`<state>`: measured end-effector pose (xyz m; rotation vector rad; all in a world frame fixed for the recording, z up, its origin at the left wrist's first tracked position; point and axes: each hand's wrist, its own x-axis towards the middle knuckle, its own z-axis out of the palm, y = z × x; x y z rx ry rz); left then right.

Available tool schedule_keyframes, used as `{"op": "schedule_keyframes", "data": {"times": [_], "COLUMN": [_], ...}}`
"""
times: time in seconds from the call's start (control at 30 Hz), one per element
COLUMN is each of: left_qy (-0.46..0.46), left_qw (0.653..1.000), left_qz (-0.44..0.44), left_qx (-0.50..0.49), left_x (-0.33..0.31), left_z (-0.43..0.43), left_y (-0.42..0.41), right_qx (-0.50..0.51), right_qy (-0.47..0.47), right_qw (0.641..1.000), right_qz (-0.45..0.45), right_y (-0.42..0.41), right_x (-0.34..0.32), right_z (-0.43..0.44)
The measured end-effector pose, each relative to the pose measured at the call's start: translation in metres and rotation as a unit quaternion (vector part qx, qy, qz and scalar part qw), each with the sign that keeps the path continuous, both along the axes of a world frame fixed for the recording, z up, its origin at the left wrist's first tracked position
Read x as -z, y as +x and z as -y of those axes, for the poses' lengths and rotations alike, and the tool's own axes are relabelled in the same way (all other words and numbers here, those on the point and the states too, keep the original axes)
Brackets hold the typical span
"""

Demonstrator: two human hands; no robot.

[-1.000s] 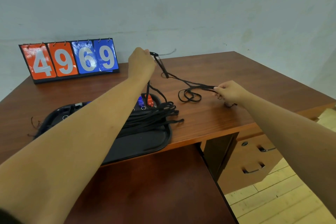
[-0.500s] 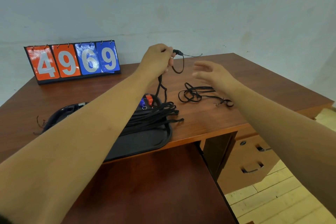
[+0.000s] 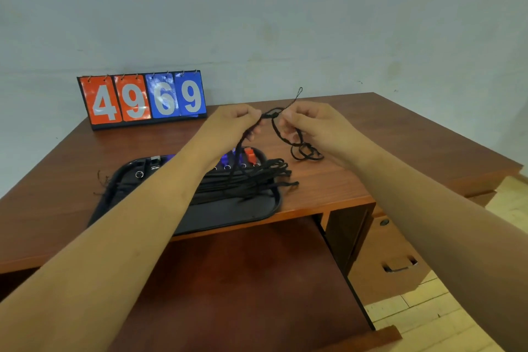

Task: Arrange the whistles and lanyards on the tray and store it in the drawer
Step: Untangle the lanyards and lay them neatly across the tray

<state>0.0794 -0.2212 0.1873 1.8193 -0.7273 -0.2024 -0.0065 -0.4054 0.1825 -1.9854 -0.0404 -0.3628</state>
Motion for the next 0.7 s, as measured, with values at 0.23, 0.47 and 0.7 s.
{"op": "schedule_keyframes", "data": {"times": [0.23, 0.47, 0.7], "left_qy": [-0.065, -0.077, -0.111], "left_qw": [0.996, 0.996, 0.993], "left_qz": [0.006, 0.049, -0.024], "left_qx": [0.066, 0.006, 0.014], "left_x": [0.007, 0.039, 0.048], "left_z": [-0.028, -0.045, -0.048], "left_y": [-0.041, -0.065, -0.075], "right_qx": [0.008, 0.007, 0.004], "right_qy": [0.031, -0.039, -0.048], "right_qw": [0.999, 0.999, 0.998], "right_qz": [0.017, 0.023, 0.031], "right_y": [-0.026, -0.051, -0.057], "right_x": [-0.003, 0.017, 0.035], "right_z": [-0.046, -0.069, -0.082]}}
